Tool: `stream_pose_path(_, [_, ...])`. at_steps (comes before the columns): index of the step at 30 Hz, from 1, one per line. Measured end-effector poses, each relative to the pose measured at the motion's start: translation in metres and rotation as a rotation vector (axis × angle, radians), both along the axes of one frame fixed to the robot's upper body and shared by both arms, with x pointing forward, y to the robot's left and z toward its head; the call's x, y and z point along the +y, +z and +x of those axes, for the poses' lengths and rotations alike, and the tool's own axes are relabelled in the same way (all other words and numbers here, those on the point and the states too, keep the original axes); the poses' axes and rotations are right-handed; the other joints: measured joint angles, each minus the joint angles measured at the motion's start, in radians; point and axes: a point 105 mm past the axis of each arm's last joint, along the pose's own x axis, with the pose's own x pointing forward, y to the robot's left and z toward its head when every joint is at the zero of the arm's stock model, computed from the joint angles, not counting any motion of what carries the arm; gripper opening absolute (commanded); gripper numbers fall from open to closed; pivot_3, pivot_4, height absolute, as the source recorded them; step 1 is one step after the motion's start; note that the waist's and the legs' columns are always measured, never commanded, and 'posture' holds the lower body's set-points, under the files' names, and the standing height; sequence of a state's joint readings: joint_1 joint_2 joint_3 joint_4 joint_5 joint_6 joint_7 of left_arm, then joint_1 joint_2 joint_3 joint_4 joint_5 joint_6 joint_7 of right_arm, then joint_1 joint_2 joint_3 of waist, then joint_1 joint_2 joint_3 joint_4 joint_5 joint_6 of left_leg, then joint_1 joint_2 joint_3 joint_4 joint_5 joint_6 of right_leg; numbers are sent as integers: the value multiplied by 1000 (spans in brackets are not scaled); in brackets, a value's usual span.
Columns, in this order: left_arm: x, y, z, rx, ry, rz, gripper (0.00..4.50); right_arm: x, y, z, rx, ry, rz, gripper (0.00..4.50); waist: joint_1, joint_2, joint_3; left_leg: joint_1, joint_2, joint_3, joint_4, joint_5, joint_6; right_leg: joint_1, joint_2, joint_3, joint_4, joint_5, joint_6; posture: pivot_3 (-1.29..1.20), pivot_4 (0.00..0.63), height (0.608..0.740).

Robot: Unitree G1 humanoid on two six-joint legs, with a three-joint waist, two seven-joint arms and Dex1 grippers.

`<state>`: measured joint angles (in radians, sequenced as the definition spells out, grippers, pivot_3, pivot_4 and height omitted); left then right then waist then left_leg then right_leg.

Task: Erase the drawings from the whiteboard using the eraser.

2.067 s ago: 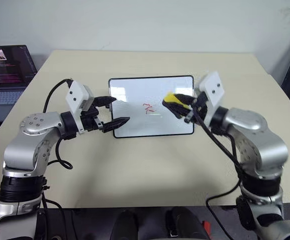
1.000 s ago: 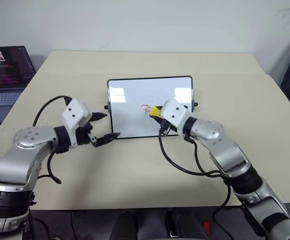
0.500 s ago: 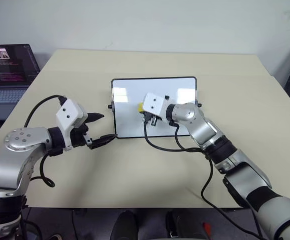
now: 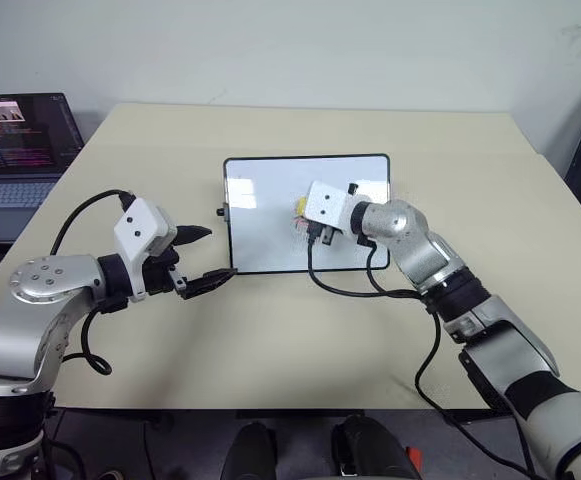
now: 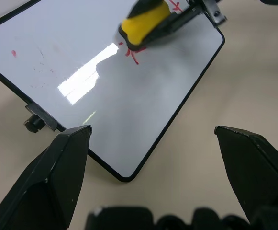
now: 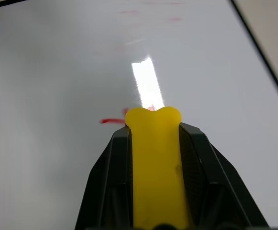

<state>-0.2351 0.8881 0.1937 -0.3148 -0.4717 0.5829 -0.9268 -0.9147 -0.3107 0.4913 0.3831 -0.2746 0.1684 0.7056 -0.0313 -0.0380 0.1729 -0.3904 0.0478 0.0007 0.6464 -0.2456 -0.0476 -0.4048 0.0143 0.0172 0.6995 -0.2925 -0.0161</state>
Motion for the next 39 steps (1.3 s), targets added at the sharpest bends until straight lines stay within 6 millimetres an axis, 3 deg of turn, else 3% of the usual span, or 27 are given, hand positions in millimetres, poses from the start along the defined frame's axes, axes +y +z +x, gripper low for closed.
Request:
stream_pose_path(4, [-1, 1, 0, -4, -4, -1, 4500, 6, -6, -2, -17, 10, -17, 997, -1, 0, 0, 2, 0, 0, 0, 0, 0, 0, 1, 0, 1, 0, 0, 0, 150, 740])
stream_pose_path(7, [-2, 1, 0, -1, -9, -3, 4500, 14, 12, 11, -136, -42, 34, 997, -2, 0, 0, 3, 0, 0, 0, 2, 0, 0, 2, 1, 2, 0, 2, 0, 150, 740])
stream_pose_path(10, [-1, 0, 0, 1, -10, -3, 4500, 6, 25, 21, -181, -80, 51, 997, 0, 0, 0, 3, 0, 1, 0, 2, 0, 0, 2, 1, 2, 0, 2, 0, 150, 740])
stream_pose_path(13, [-1, 0, 0, 1, -8, -4, 4500, 9, 19, 15, -146, -29, 15, 997, -1, 0, 0, 2, 0, 1, -1, 2, 0, 0, 2, 2, 0, 1, 0, 0, 150, 740])
stream_pose_path(18, [-1, -1, 0, 3, -6, -6, 4500, 15, -8, -2, -70, 72, -74, 997, -1, 0, 0, 3, 0, 0, -1, 2, 0, 0, 2, 1, 0, 1, 0, 0, 150, 740])
stream_pose_path(20, [-1, -1, 0, 4, -6, -7, 4500, 16, -5, 1, -111, 60, -69, 997, -1, 0, 0, 3, 0, 0, -1, 2, 0, 0, 2, 1, 0, 1, 1, 0, 150, 740])
stream_pose_path(25, [-1, -3, -1, 12, -7, -8, 4500, 12, 23, 21, -251, -37, -8, 997, 2, 1, 0, 3, 0, 1, -1, 3, 1, 0, 2, 1, 0, 2, 2, 0, 150, 740])
stream_pose_path(28, [-1, -5, -1, 17, -6, -8, 4500, 12, 21, 18, -234, -10, -28, 997, 1, 0, 0, 3, 0, 1, -1, 3, 1, 0, 2, 2, -1, 2, 1, 0, 150, 740])
stream_pose_path(34, [-2, -5, -1, 18, -10, -9, 4500, 13, -19, -10, -98, 119, -130, 996, 0, 0, 0, 3, 1, 0, -2, 3, 1, 0, 2, 1, -1, 2, 2, 0, 150, 740])
stream_pose_path(39, [-5, -4, -1, 17, -28, -10, 4500, 1, -4, 3, -181, 19, -56, 996, 4, 1, 0, 3, 0, 1, -1, 4, 1, 1, 2, 1, -1, 2, 3, 0, 150, 740])
